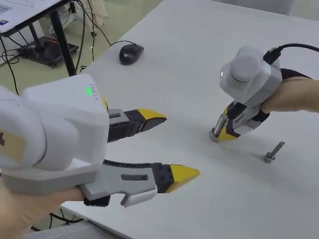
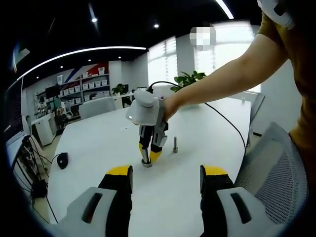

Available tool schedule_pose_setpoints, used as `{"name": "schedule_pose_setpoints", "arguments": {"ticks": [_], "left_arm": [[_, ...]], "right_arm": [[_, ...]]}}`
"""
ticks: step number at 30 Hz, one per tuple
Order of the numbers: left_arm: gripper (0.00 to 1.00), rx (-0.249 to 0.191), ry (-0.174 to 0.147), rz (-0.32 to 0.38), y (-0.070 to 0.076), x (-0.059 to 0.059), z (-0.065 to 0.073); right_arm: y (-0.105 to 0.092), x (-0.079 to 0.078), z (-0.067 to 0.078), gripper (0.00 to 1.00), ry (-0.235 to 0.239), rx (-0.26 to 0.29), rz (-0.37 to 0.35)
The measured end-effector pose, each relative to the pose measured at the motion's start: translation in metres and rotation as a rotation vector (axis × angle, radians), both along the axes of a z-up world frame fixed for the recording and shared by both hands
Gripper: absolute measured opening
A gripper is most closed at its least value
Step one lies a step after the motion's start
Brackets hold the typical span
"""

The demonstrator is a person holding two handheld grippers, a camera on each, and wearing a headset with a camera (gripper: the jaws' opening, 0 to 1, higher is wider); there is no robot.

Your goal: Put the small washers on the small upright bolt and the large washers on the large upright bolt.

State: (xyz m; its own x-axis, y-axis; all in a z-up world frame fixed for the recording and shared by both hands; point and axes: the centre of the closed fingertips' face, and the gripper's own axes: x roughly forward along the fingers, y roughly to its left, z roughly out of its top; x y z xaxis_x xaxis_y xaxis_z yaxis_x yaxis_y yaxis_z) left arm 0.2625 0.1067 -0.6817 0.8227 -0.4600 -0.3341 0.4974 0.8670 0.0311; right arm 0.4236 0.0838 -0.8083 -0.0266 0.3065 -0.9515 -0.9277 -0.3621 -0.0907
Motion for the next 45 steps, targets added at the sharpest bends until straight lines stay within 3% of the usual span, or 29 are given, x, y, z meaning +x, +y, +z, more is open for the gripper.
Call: {"name": "schedule_pose_setpoints", "arguments": {"ticks": [9,15,20,25,28,30,33,36,38,42,45], "left_arm": [[0.54,0.012,-0.004,-0.033,-0.010,0.000,0.003],[0.54,0.018,-0.021,-0.070,-0.022,-0.001,0.010],[0.54,0.001,-0.027,-0.106,-0.034,-0.004,0.015],[0.54,0.023,-0.015,-0.162,-0.048,-0.009,0.013],[0.54,0.030,-0.011,-0.193,-0.055,-0.014,0.013],[0.55,0.030,-0.007,-0.211,-0.058,-0.017,0.012],[0.55,0.017,-0.004,-0.224,-0.059,-0.020,0.014],[0.55,0.016,-0.002,-0.234,-0.060,-0.022,0.014],[0.55,0.012,0.000,-0.239,-0.061,-0.023,0.014],[0.54,-0.027,-0.010,-0.263,-0.066,-0.025,0.018],[0.55,-0.058,-0.012,-0.283,-0.068,-0.027,0.020]], "right_arm": [[-0.019,-0.005,0.019,0.24,-0.018,0.051,-0.045],[-0.041,-0.014,0.041,0.24,-0.035,0.124,-0.099],[-0.075,-0.025,0.056,0.24,-0.047,0.190,-0.160],[-0.113,-0.039,0.070,0.24,-0.059,0.255,-0.216],[-0.132,-0.056,0.086,0.24,-0.056,0.312,-0.229],[-0.133,-0.071,0.101,0.24,-0.034,0.404,-0.232],[-0.140,-0.090,0.113,0.24,-0.004,0.484,-0.239],[-0.143,-0.103,0.117,0.24,0.028,0.535,-0.260],[-0.139,-0.117,0.122,0.24,0.058,0.625,-0.254],[-0.138,-0.129,0.124,0.24,0.089,0.722,-0.264],[-0.136,-0.135,0.127,0.25,0.131,0.828,-0.297]]}}
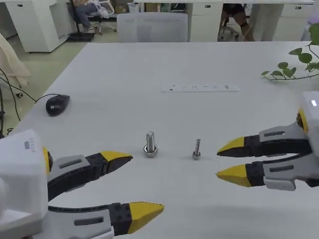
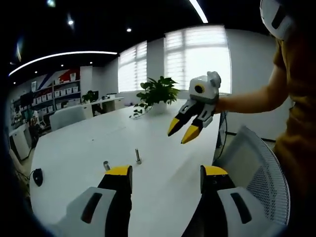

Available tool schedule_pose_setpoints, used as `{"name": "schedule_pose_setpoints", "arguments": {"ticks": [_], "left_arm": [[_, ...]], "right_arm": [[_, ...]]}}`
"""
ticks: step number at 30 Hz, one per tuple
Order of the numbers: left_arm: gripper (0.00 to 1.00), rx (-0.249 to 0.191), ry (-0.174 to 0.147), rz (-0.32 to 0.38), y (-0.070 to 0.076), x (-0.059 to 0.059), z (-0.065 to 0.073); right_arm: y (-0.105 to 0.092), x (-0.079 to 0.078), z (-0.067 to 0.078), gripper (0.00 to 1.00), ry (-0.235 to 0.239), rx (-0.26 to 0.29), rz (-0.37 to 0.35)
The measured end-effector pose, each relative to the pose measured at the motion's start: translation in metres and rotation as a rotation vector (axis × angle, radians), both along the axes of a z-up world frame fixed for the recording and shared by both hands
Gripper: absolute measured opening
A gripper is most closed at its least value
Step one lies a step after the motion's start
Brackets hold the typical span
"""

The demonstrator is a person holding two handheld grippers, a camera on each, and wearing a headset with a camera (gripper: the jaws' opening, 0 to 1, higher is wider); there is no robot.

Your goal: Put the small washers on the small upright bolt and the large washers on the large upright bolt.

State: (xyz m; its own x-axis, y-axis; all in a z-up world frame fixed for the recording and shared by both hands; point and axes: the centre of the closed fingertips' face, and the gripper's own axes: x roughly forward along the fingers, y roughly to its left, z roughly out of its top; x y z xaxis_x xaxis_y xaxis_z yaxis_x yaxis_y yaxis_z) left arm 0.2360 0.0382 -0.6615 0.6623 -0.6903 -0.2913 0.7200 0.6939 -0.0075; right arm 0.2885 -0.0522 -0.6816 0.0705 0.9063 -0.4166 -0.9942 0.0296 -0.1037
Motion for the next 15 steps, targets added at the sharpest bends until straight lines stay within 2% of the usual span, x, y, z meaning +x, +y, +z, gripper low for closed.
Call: {"name": "schedule_pose_setpoints", "arguments": {"ticks": [2,4,6,8,9,10,11,12,15], "left_arm": [[0.55,-0.015,0.001,-0.012,-0.001,0.000,0.001],[0.55,-0.022,0.003,-0.008,0.002,0.002,0.001],[0.56,-0.064,0.008,-0.007,0.003,0.003,0.006],[0.57,-0.123,0.006,0.012,0.007,0.007,0.012],[0.58,-0.163,0.007,0.015,0.008,0.007,0.016],[0.59,-0.175,0.009,0.023,0.009,0.008,0.017],[0.59,-0.175,0.006,0.030,0.012,0.009,0.017],[0.60,-0.176,0.003,0.031,0.012,0.008,0.018],[0.61,-0.169,0.014,0.033,0.013,0.005,0.016]], "right_arm": [[-0.002,0.000,0.000,0.27,0.022,0.057,-0.029],[-0.005,0.000,-0.004,0.30,0.023,0.062,-0.042],[-0.008,-0.002,-0.006,0.33,0.029,0.085,-0.050],[-0.008,-0.007,-0.003,0.37,0.074,0.146,-0.054],[-0.012,-0.008,-0.005,0.38,0.086,0.151,-0.072],[-0.014,-0.007,-0.007,0.38,0.078,0.154,-0.085],[-0.016,-0.008,-0.007,0.39,0.083,0.165,-0.095],[-0.019,-0.009,-0.008,0.39,0.113,0.188,-0.109],[-0.024,-0.011,-0.009,0.44,0.132,0.213,-0.130]]}}
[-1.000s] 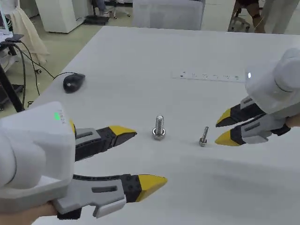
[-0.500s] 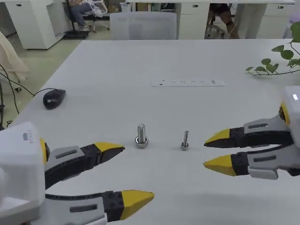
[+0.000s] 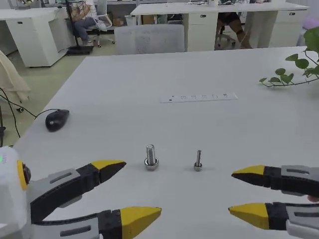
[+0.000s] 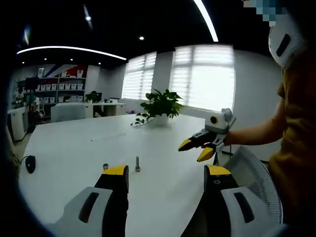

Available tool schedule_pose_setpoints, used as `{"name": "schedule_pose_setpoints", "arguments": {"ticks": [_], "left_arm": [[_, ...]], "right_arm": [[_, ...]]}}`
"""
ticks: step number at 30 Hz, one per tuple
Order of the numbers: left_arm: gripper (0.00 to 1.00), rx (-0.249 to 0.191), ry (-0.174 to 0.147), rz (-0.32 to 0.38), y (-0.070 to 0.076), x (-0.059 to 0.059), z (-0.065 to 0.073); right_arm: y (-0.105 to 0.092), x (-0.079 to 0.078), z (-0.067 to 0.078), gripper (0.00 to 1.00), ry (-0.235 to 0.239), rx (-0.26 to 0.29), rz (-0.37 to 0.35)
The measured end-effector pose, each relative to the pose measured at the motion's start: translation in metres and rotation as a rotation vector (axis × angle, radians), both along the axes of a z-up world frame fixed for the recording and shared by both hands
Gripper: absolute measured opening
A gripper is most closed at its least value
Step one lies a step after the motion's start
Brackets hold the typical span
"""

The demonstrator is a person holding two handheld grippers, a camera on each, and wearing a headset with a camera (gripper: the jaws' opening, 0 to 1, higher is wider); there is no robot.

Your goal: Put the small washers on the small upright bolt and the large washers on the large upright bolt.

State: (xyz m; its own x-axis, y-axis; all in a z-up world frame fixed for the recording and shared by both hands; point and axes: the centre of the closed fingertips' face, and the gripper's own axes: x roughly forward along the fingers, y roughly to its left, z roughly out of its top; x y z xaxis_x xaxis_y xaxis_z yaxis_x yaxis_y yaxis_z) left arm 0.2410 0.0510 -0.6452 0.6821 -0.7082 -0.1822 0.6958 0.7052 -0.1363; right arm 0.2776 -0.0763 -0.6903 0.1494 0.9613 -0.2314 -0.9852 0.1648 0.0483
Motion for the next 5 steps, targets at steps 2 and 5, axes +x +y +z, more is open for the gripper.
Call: {"name": "schedule_pose_setpoints", "arguments": {"ticks": [2,5], "left_arm": [[0.62,-0.002,0.008,-0.001,-0.0005,-0.0027,-0.0016],[0.63,0.001,0.040,0.001,-0.0006,-0.0045,-0.0090]], "right_arm": [[-0.0044,0.0010,-0.0023,0.48,0.010,0.000,-0.023],[-0.0097,0.0014,0.0012,0.48,0.021,0.026,-0.046]]}}
